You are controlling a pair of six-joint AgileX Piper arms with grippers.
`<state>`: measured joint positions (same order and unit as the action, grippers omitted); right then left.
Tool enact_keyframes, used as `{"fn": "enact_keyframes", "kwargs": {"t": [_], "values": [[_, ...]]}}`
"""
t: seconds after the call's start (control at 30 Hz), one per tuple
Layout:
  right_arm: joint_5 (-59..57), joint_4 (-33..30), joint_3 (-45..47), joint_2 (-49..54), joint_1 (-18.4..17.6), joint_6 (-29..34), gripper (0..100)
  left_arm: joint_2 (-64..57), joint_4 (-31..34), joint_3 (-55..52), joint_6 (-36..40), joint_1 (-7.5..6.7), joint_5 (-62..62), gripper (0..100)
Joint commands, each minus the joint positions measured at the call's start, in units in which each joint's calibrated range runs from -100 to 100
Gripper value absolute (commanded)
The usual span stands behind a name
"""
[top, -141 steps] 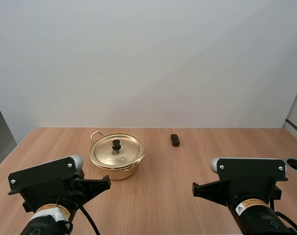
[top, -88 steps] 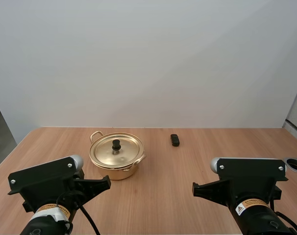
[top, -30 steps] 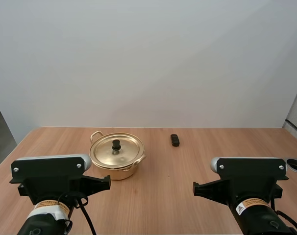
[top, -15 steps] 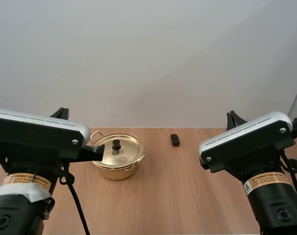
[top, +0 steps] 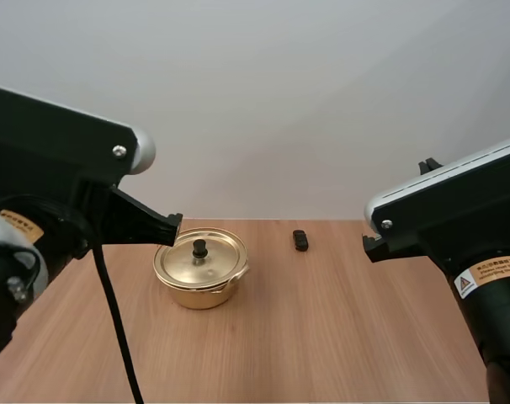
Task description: Open the pot, put the car inside, and close it
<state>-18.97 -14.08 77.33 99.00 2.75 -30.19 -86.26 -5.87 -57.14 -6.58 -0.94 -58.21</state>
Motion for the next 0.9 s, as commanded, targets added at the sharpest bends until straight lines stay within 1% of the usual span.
{"fn": "enact_keyframes", "kwargs": {"t": [0.0,0.07,0.2,0.37,0.4,0.43,0.47,0.57,0.63,0.67,0.7,0.87], "values": [[-28.9,16.2,-0.4,-0.1,0.0,-6.2,0,15.2,-6.2,3.9,-16.7,0.17,-21.6,0],[-30.7,17.6,-0.7,-0.1,0.0,-6.9,0,22.5,-7.2,6.8,-16.7,0.17,-23.2,0],[-31.6,17.5,-0.8,-0.1,0.0,-7.1,0,38.3,-9.3,13.5,-16.9,0.17,-25.7,0],[-31.8,17.5,-0.8,-0.1,0.2,-7.1,0,51.2,-9.3,17.3,-17.0,0.17,-22.0,1],[-31.8,17.4,-0.8,-0.1,0.3,-7.1,0,53.0,-9.3,17.4,-17.0,0.17,-19.7,5],[-31.8,17.4,-0.8,-0.1,0.4,-7.1,0,54.6,-9.3,17.5,-17.0,0.17,-17.9,10],[-31.8,17.4,-0.8,-0.1,0.4,-7.1,0,55.9,-9.3,17.5,-17.0,0.17,-16.6,19],[-31.8,17.4,-0.8,-0.1,0.4,-7.1,0,59.5,-9.3,18.0,-17.0,0.17,-15.0,52],[-31.8,17.4,-0.8,-0.1,0.4,-7.1,0,62.1,-9.3,19.1,-15.8,0.17,-15.0,77],[-31.8,17.4,-0.8,-0.1,0.4,-7.1,0,63.4,-9.3,19.6,-15.0,0.17,-15.0,84],[-31.8,17.4,-0.8,-0.1,0.4,-7.1,0,64.4,-9.3,20.2,-14.4,0.17,-15.0,89],[-31.8,17.4,-0.8,-0.1,0.8,-7.1,0,70.3,-9.4,22.2,-13.2,0.17,-15.1,89]]}}
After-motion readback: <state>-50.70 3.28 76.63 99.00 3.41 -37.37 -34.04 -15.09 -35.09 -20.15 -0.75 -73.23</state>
